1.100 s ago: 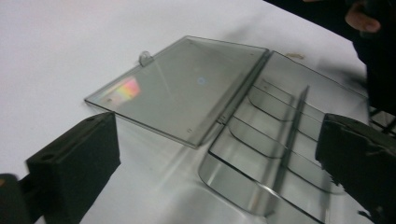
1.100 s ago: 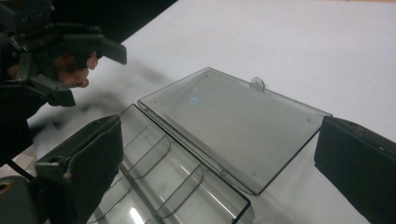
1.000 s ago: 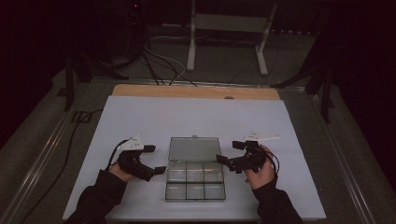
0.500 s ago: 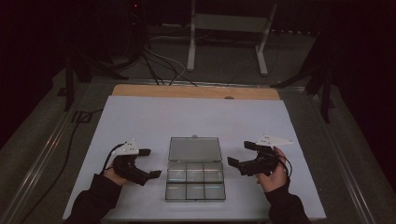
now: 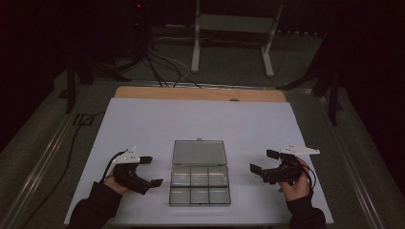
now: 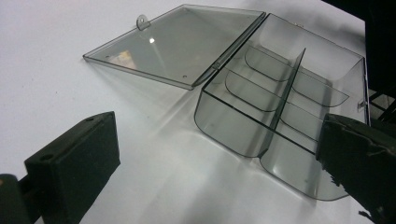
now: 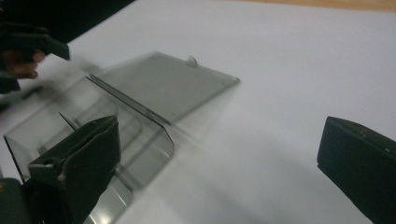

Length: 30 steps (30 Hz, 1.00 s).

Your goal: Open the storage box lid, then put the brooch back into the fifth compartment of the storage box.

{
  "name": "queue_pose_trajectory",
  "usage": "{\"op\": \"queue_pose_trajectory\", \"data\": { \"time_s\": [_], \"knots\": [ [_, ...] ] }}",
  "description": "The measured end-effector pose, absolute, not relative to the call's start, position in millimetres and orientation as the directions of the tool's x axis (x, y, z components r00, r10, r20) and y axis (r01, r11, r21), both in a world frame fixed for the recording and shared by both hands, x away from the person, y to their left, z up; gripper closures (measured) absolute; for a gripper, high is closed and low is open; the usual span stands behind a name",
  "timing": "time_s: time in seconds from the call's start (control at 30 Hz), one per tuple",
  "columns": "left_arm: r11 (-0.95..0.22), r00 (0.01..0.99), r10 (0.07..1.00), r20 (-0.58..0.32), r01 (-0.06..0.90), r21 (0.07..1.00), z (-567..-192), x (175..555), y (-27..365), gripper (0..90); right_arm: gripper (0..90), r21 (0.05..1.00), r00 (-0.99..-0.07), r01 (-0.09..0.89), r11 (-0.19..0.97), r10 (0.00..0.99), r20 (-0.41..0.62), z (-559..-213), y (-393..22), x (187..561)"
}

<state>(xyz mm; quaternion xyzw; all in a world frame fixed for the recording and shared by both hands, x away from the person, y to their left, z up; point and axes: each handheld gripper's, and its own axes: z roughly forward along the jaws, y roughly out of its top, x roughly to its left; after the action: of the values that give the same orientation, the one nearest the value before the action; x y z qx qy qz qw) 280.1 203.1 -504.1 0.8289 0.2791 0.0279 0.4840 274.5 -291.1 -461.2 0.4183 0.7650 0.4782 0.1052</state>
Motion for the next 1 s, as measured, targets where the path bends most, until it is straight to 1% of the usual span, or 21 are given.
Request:
{"op": "queue_pose_trajectory", "data": {
  "time_s": [0.13,0.27,0.37,0.43,0.5,0.6,0.63,0.67,0.73,0.8,0.83,0.9,0.97,1.0],
  "knots": [
    [-0.375,0.838,0.496,-0.227,0.443,0.815,-506,279,203,1.5,0.0,0.805,-0.617,0.56,0.197,0.748,0.245,-468,-301,270],
    [-0.378,0.838,0.496,-0.229,0.445,0.812,-508,278,203,1.5,0.0,0.81,-0.638,0.545,0.218,0.735,0.231,-474,-307,265],
    [-0.376,0.838,0.496,-0.228,0.444,0.813,-509,278,203,1.5,0.0,0.799,-0.645,0.551,0.241,0.731,0.224,-479,-309,262],
    [-0.376,0.839,0.494,-0.228,0.442,0.814,-509,278,203,1.5,0.0,0.788,-0.651,0.563,0.249,0.721,0.237,-482,-310,260],
    [-0.378,0.84,0.495,-0.224,0.44,0.815,-509,278,203,1.5,0.0,0.77,-0.638,0.578,0.271,0.738,0.219,-485,-309,258],
    [-0.381,0.841,0.493,-0.222,0.439,0.814,-509,277,203,1.5,0.2,0.769,-0.625,0.587,0.254,0.745,0.231,-487,-310,257],
    [-0.382,0.842,0.492,-0.22,0.436,0.815,-509,277,203,1.5,4.5,0.766,-0.616,0.592,0.25,0.754,0.23,-488,-310,257],
    [-0.382,0.843,0.491,-0.219,0.434,0.816,-509,277,203,1.5,6.7,0.768,-0.605,0.592,0.245,0.765,0.222,-489,-311,257],
    [-0.38,0.844,0.49,-0.22,0.434,0.817,-509,277,203,1.5,8.0,0.763,-0.596,0.599,0.242,0.771,0.223,-492,-312,258],
    [-0.381,0.844,0.49,-0.22,0.434,0.816,-509,277,203,1.5,16.4,0.761,-0.584,0.6,0.245,0.785,0.207,-495,-312,257],
    [-0.384,0.843,0.491,-0.219,0.435,0.814,-510,277,203,1.5,18.0,0.757,-0.588,0.6,0.259,0.784,0.198,-496,-312,257],
    [-0.388,0.845,0.488,-0.22,0.435,0.813,-510,278,203,1.5,28.8,0.755,-0.585,0.596,0.272,0.792,0.176,-497,-312,257],
    [-0.389,0.846,0.486,-0.221,0.435,0.812,-511,277,202,1.5,36.3,0.754,-0.585,0.592,0.283,0.795,0.161,-497,-313,257],
    [-0.389,0.847,0.484,-0.221,0.435,0.812,-511,277,202,1.5,42.5,0.75,-0.585,0.595,0.289,0.795,0.159,-497,-313,258]
  ]
}}
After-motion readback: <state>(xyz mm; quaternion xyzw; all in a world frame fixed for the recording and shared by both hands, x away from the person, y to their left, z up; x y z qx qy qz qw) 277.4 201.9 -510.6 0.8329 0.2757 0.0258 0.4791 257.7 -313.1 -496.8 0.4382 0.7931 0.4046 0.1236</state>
